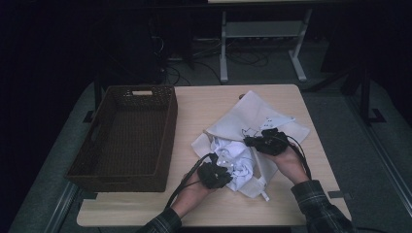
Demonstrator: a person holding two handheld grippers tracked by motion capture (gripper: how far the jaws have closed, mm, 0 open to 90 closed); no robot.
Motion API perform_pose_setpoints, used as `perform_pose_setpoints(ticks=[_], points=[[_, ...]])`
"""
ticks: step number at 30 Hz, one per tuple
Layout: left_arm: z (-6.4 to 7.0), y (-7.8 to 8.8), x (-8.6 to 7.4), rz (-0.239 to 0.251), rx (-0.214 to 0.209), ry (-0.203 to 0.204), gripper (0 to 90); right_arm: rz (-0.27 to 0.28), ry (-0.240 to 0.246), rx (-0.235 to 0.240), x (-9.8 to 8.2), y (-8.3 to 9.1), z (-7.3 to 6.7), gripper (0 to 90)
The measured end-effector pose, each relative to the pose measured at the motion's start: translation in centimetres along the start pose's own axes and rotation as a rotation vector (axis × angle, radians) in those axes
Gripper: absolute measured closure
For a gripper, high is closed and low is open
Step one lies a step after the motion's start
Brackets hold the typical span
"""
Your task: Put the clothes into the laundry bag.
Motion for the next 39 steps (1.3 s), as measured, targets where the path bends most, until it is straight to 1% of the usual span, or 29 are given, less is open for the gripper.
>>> perform_pose_setpoints(ticks=[2, 3, 5, 7, 8, 9, 12, 13, 14, 16, 18, 20, 22, 27, 29, 32, 34, 37, 39], points=[[0.4, 0.2, 0.2, 0.014, -0.016, -0.004, 77.5, 0.0, -0.002, 0.002, 0.0, 0.0, 0.0, 87.4], [0.6, 0.2, 0.3, 0.018, -0.029, -0.011, 74.2, 0.0, -0.004, 0.002, 0.0, 0.0, 0.0, 87.3], [0.9, 0.1, 0.6, 0.014, -0.061, -0.013, 63.0, -0.001, -0.003, 0.001, 0.0, 0.0, 0.0, 87.3], [1.3, -0.3, 0.8, 0.013, -0.068, -0.024, 54.7, -0.002, 0.001, -0.003, 0.0, 0.0, 0.0, 87.3], [1.5, -0.6, 0.9, 0.018, -0.068, -0.024, 52.7, -0.001, 0.0, -0.006, 0.0, 0.0, 0.1, 87.3], [1.6, -0.8, 1.0, 0.018, -0.064, -0.027, 52.5, -0.002, -0.004, -0.007, 0.0, 0.1, 0.1, 87.3], [1.7, -1.4, 1.4, 0.012, -0.044, -0.03, 55.8, -0.001, -0.008, -0.013, -0.1, 0.1, 0.2, 87.3], [1.7, -1.6, 1.5, 0.006, -0.031, -0.037, 58.8, -0.001, -0.007, -0.014, -0.1, 0.1, 0.2, 87.3], [1.8, -1.8, 1.5, 0.01, -0.02, -0.032, 61.4, -0.002, -0.006, -0.014, -0.1, 0.1, 0.2, 87.3], [1.6, -2.0, 1.6, -0.001, -0.003, -0.041, 68.1, -0.002, -0.006, -0.014, -0.1, 0.1, 0.3, 87.3], [1.4, -2.2, 1.5, 0.0, 0.011, -0.044, 74.8, -0.005, -0.009, -0.015, -0.2, 0.1, 0.3, 87.4], [1.3, -2.1, 1.4, -0.001, 0.017, -0.042, 81.5, -0.004, -0.006, -0.015, -0.2, 0.1, 0.3, 87.3], [1.2, -2.0, 1.4, 0.008, 0.009, -0.032, 87.8, -0.004, -0.005, -0.016, -0.2, 0.1, 0.3, 87.3], [1.4, -1.3, 1.8, 0.03, -0.001, -0.038, 89.4, -0.006, -0.007, -0.016, -0.2, 0.1, 0.3, 87.2], [1.4, -0.9, 2.1, 0.042, 0.001, -0.04, 89.6, -0.002, -0.007, -0.014, -0.2, 0.2, 0.3, 85.8], [1.4, -0.4, 2.5, 0.063, 0.007, -0.043, 89.6, -0.001, -0.01, -0.012, -0.3, 0.6, 0.4, 80.3], [1.2, 0.0, 2.7, 0.076, 0.011, -0.04, 89.6, 0.007, -0.026, -0.006, -0.6, 1.1, 0.5, 74.7], [0.9, 0.4, 3.0, 0.093, 0.016, -0.033, 89.7, 0.004, -0.041, 0.004, -1.2, 2.1, 0.8, 67.4], [0.7, 0.7, 3.1, 0.101, 0.022, -0.032, 89.7, -0.006, -0.05, -0.001, -1.9, 2.9, 1.0, 62.9]])
Point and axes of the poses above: each handheld gripper's, and its own axes: y roughly backward along the jaws, x roughly out of its top, z roughly to its right, the point moved 4 cm from there along -y, roughly forward along the jaws, and after that the axes turned 7 degrees about -x, right-handed, at the moved point
